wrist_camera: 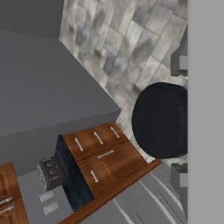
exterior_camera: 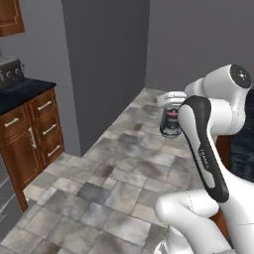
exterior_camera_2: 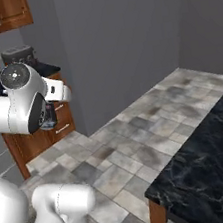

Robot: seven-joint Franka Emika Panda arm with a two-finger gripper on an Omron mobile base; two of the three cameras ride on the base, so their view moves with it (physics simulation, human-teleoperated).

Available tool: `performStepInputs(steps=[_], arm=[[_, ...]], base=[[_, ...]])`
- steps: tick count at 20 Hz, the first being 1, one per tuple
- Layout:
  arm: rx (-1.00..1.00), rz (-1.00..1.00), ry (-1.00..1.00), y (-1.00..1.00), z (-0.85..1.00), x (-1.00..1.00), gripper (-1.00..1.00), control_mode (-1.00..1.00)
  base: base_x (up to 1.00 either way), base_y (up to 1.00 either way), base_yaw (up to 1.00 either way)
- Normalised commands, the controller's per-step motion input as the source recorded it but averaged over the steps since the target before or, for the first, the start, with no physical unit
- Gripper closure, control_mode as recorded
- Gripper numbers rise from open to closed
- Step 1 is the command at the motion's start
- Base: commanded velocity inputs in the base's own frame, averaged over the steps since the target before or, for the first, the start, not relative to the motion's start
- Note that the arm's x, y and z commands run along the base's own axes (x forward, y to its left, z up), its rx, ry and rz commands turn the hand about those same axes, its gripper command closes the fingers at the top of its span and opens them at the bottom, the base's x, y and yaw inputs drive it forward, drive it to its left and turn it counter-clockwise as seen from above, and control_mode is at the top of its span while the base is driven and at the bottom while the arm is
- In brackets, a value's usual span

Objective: Move the hot dog bun to the plate on the dining table and place the condiment next to that plate. Then navigate to the fridge and take the sausage and place it on the plate as well.

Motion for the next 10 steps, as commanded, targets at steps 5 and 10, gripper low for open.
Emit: performStepInputs(steps=[5,10], arm=[[0.0,0.0,0.0,0.0,0.0,0.0,1.0,1.0],[0.0,0.0,0.0,0.0,0.0,0.0,1.0,1.0]], base=[[1.0,0.29,-0.57],[0.65,0.95,-0.56]])
